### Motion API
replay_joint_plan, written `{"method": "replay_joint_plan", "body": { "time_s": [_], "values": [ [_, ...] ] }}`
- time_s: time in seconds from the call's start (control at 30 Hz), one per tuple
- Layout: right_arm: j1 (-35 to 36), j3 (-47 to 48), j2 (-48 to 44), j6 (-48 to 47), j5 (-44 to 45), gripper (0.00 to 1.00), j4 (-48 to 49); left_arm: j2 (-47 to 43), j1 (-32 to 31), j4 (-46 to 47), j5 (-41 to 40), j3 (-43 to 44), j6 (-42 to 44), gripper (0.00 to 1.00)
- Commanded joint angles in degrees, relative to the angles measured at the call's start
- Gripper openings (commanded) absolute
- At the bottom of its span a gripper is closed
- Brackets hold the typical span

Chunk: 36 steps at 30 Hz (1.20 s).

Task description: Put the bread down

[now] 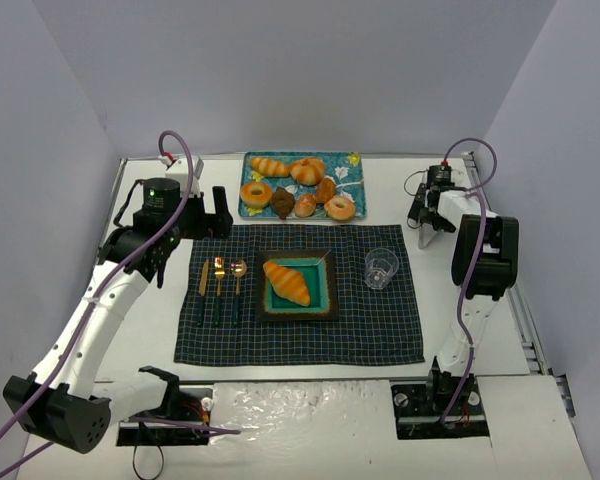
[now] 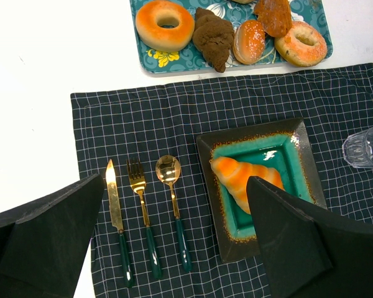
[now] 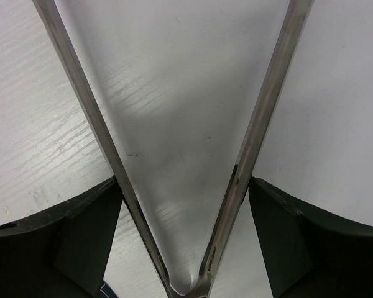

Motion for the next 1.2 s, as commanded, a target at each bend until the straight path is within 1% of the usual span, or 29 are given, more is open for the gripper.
{"method": "replay_joint_plan", "body": {
  "time_s": [0.0, 0.1, 0.27, 0.33, 0.57, 0.6, 0.73, 0.8, 0.87, 1.0, 1.17],
  "values": [
    [0.6, 0.2, -6.4, 0.5, 2.8, 0.79, -0.2, -0.8, -0.2, 4.1, 0.2, 0.9, 0.3, 0.97],
    [0.6, 0.1, -8.4, 0.3, 3.0, 0.82, -0.6, -0.8, -0.2, 4.1, 0.2, 0.9, 0.4, 0.97],
    [0.7, -0.8, -13.6, 0.2, 1.5, 0.82, -0.8, -0.7, -0.3, 4.1, 0.0, 0.9, 0.4, 0.97],
    [1.0, -1.6, -16.9, 0.4, 0.5, 0.83, -0.9, -0.8, -0.3, 4.0, 0.0, 0.9, 0.4, 0.97],
    [1.5, -3.4, -30.9, 1.3, -8.4, 0.84, -0.8, -0.5, -0.3, 4.2, 0.5, 1.0, 0.3, 0.97],
    [1.6, -3.7, -34.2, 1.5, -9.6, 0.85, -0.7, -0.6, -0.2, 4.2, 0.5, 1.0, 0.2, 0.97],
    [3.7, -5.5, -41.8, 2.5, -16.0, 0.87, 0.4, -0.6, -0.3, 4.4, 0.8, 0.9, 0.1, 0.97],
    [6.0, -6.9, -46.7, 3.2, -17.8, 0.90, 1.7, -0.6, -0.4, 4.4, 0.8, 0.9, 0.1, 0.97],
    [9.3, -8.5, -49.7, 3.3, -18.8, 0.92, 2.6, -0.7, -0.6, 4.2, 0.5, 0.8, 0.2, 0.97],
    [13.2, -10.1, -54.0, 4.0, -19.7, 0.93, 2.6, -1.0, -0.8, 4.1, 0.2, 0.8, 0.3, 0.97],
    [15.3, -12.8, -57.7, 5.2, -22.7, 0.96, 2.6, -1.0, -0.9, 4.1, 0.3, 0.8, 0.2, 0.97]
  ]
}}
